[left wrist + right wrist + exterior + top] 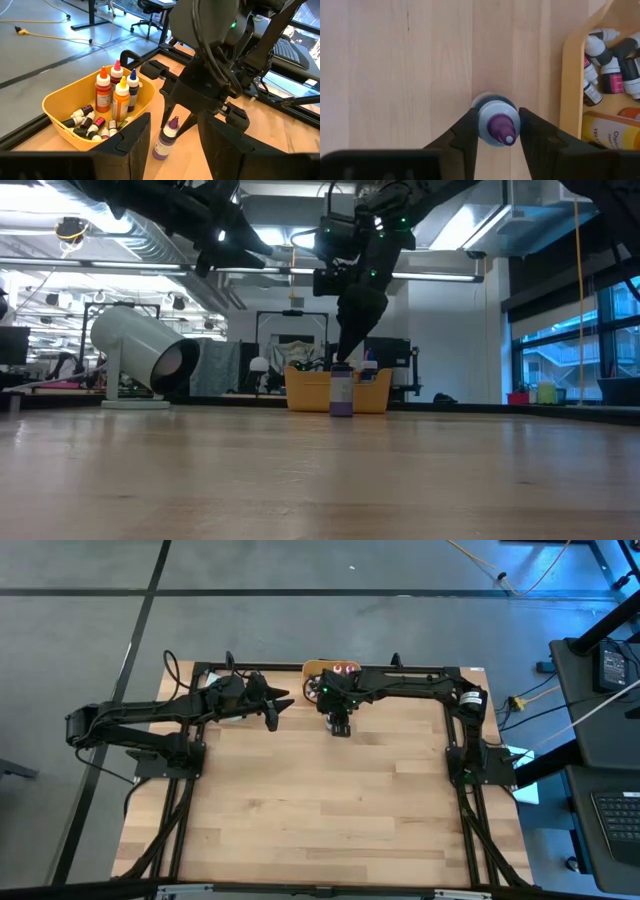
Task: Pick & Place food coloring
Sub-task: Put the violet food coloring bottle into the yellow bin
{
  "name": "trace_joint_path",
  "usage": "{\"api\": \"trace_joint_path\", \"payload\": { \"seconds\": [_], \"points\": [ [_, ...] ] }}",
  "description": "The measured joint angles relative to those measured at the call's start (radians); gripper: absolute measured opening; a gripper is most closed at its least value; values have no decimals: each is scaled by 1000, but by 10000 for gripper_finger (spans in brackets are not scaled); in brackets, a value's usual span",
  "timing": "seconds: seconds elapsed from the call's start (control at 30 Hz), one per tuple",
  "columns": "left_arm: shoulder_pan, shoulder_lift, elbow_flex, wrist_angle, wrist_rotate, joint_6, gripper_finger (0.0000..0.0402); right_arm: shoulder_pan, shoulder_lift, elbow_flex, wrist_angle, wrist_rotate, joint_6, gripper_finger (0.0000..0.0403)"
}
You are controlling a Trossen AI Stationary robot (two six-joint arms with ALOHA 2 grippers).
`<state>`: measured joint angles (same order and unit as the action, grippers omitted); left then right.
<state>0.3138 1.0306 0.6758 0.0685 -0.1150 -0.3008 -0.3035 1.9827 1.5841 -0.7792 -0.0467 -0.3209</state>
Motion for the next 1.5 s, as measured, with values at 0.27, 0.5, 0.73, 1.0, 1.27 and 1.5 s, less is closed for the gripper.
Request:
{"api": "trace_joint_path", "payload": {
  "seconds": [0.27,0.5,0.73,1.0,1.27,1.5],
  "points": [
    [0,0,0,0,0,0,163,0,-2,0,1,17,3,124],
    [0,0,0,0,0,0,161,-17,-25,143,-133,19,31,119],
    [0,0,0,-13,0,0,163,-88,-24,354,-263,21,55,121],
    [0,0,0,-51,-3,0,161,-154,-24,356,-331,24,74,119],
    [0,0,0,-51,-52,14,163,-166,-22,287,-311,63,82,119],
    [0,0,0,-51,-52,25,161,-166,-25,160,-146,80,84,122]
  ]
}}
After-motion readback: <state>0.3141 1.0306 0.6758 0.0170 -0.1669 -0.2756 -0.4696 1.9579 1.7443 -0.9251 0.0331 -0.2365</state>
